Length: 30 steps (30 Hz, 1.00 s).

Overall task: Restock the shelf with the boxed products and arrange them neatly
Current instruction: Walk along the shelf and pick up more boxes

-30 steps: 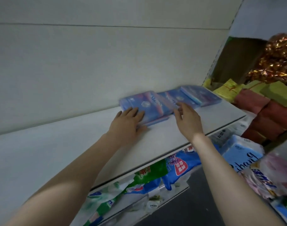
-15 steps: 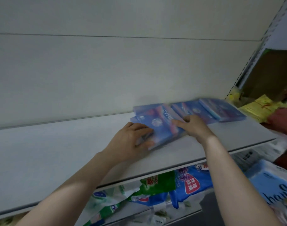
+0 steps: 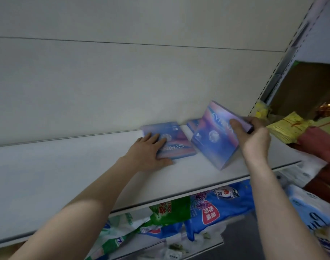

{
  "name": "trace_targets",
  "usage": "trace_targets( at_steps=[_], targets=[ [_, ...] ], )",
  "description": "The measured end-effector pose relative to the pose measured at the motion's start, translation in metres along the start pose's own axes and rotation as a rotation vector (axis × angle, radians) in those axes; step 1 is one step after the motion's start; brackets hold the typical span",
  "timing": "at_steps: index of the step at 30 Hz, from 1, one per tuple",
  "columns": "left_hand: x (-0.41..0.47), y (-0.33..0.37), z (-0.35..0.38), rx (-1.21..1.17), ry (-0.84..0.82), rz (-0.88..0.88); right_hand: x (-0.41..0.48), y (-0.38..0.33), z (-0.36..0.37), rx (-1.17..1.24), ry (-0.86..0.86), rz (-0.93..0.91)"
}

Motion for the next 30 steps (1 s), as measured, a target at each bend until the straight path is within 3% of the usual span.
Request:
trace_targets(
  at_steps=[4, 10, 12, 16, 21, 30],
  targets=[
    [-0.047, 0.005, -0.002, 0.041, 0.024, 0.027, -0.017, 0.013, 0.019, 0.169, 0.036, 0.087],
    [-0.099, 0.019, -0.03, 0.168, -0.005, 0.058, -0.03, 0.006, 0.031, 0.206, 0.109, 0.02],
    [-0.092, 0.016, -0.037, 0.09, -0.015, 0.071, -0.033, 0.004, 0.034, 0.231, 0.116, 0.014],
    [-0.058, 0.004, -0.018, -0.1, 0.114, 0.115, -0.04, 0.001, 0.035, 0.238, 0.107, 0.013],
    [-0.023, 0.003, -0.014, -0.026, -0.05, 0.189, -0.058, -0.009, 0.015, 0.183, 0.175, 0.016],
    [-0.048, -0.049, -0.017, -0.05, -0.075, -0.091, -0.115, -0.04, -0.024, 0.111, 0.29, 0.089]
  ],
)
Point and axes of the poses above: each hand's wrist, its own x-axis towards the middle knuckle, its own z-axis out of the palm, y = z × x, the point moved 2 cm from there along x, towards the middle knuckle, and after that the axes turned 14 degrees about x, right-handed, at the moved point
